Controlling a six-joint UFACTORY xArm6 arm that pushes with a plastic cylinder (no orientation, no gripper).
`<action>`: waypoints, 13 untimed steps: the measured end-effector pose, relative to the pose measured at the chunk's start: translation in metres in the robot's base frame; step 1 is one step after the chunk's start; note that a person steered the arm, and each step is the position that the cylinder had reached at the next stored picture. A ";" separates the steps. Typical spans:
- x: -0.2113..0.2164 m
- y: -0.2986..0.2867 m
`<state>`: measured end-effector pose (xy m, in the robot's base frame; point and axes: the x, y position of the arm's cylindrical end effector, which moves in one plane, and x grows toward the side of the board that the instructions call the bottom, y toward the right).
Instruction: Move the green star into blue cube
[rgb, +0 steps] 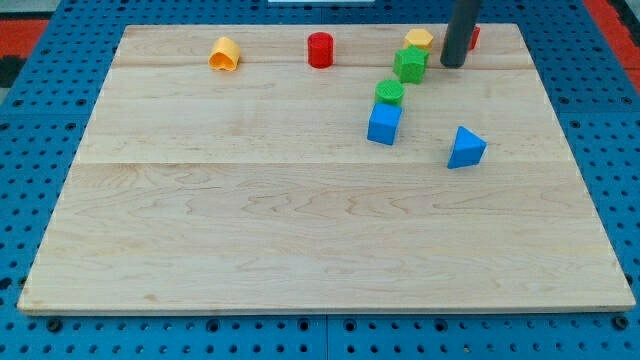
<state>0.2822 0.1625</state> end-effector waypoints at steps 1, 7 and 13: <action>0.020 -0.024; 0.011 -0.089; 0.185 -0.147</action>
<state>0.4671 0.0155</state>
